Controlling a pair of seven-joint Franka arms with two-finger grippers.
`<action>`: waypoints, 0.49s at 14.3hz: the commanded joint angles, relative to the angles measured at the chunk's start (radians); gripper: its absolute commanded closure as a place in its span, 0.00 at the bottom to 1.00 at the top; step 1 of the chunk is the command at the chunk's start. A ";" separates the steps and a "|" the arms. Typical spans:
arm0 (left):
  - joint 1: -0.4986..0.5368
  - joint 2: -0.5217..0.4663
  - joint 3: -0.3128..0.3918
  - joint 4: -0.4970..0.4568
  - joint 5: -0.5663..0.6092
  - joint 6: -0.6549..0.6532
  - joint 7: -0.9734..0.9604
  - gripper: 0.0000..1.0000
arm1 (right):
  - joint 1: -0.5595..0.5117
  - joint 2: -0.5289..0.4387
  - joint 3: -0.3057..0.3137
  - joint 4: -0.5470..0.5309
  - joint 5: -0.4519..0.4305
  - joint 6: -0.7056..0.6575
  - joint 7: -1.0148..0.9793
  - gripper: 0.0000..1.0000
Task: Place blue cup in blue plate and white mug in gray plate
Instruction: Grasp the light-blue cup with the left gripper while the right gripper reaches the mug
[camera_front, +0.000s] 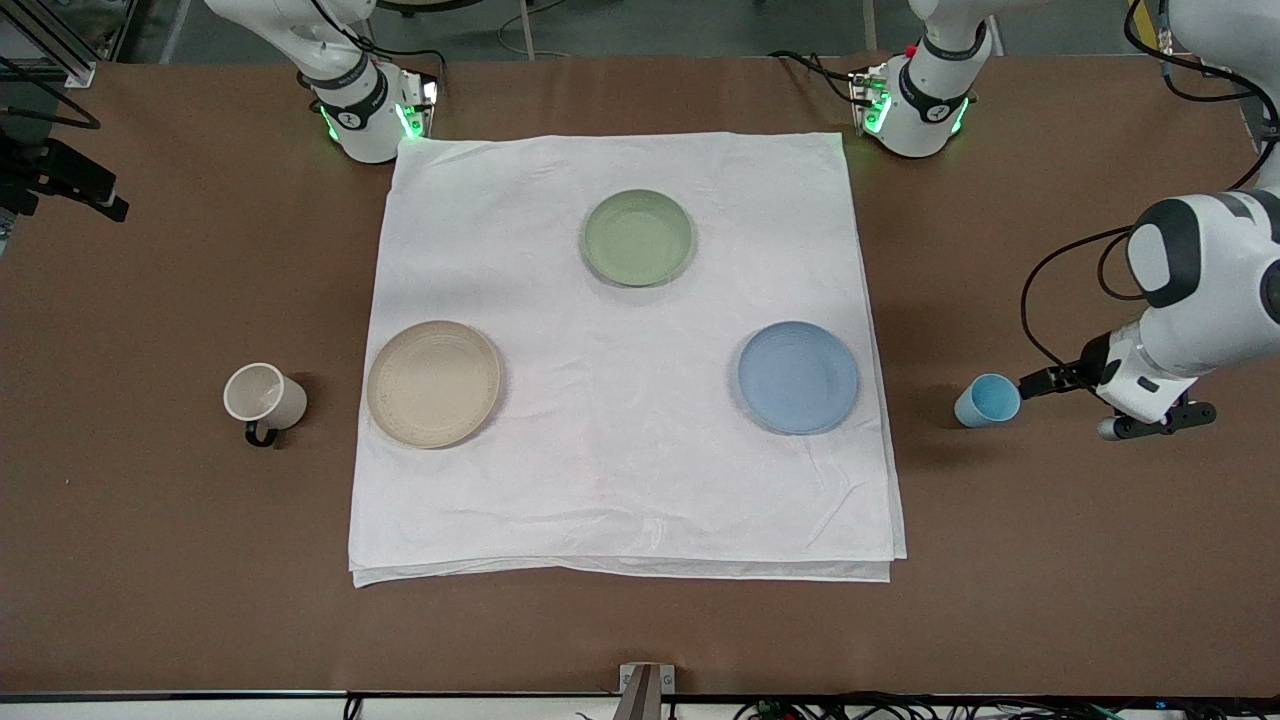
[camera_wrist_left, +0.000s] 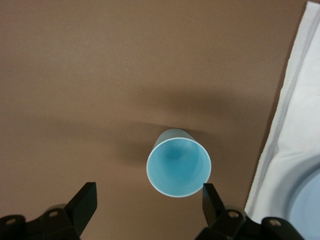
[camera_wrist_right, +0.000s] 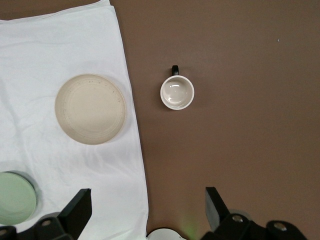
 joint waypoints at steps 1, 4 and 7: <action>0.006 0.024 -0.004 -0.045 0.018 0.082 0.009 0.22 | -0.012 -0.017 0.006 -0.017 0.010 0.002 -0.014 0.00; 0.006 0.067 -0.001 -0.062 0.018 0.137 0.009 0.37 | -0.012 -0.009 0.006 -0.004 0.000 -0.009 -0.012 0.00; 0.006 0.098 -0.004 -0.062 0.018 0.154 0.009 0.57 | -0.015 0.012 0.006 -0.003 -0.007 -0.009 -0.004 0.00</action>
